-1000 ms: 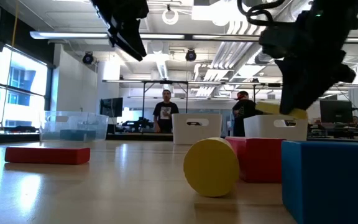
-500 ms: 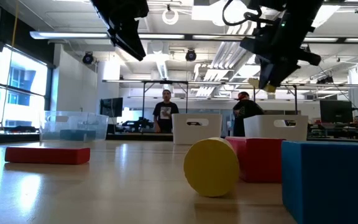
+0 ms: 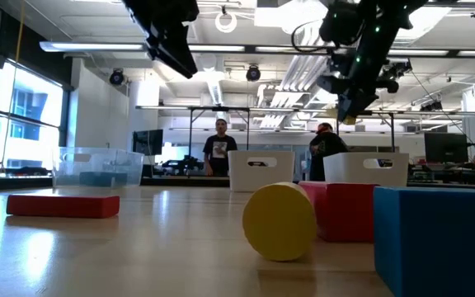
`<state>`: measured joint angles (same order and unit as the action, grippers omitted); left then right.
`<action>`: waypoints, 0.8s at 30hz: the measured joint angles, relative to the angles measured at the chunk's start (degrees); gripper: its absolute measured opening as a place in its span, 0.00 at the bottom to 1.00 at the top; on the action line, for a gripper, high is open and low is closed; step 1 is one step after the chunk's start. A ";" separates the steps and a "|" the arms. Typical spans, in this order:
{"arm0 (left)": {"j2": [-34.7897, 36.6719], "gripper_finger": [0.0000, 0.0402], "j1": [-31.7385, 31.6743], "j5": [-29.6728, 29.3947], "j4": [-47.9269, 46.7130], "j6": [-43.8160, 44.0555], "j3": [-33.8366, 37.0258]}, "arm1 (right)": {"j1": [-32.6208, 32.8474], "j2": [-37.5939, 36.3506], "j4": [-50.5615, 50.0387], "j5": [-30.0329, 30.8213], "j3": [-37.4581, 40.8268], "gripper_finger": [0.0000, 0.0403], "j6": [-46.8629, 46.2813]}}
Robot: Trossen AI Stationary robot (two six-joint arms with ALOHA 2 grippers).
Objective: Sort & place blocks by color
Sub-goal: Put the yellow block into the right white bin
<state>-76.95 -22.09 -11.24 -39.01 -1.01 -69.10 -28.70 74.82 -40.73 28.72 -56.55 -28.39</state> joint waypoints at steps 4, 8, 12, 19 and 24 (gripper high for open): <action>0.00 0.52 -0.02 -0.69 2.12 0.38 0.00 | -6.48 1.71 -0.60 -4.88 0.07 0.17 3.54; 0.00 0.52 -0.02 -1.12 3.96 0.35 0.00 | -10.61 4.08 -0.99 -9.17 0.07 0.17 5.00; 0.00 0.52 0.00 -1.19 7.15 -0.53 0.00 | -13.27 7.45 -1.76 -15.10 0.09 0.17 5.15; 0.00 0.52 0.00 -1.42 9.71 -0.61 0.00 | -14.91 12.67 -1.88 -20.27 0.13 0.17 6.36; 0.00 0.52 0.00 -1.41 9.55 -0.22 0.00 | -15.26 14.26 -2.43 -23.00 0.13 0.18 6.05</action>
<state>-76.95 -22.09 -12.64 -29.46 -1.23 -69.10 -43.97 89.08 -43.16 5.72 -56.42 -22.34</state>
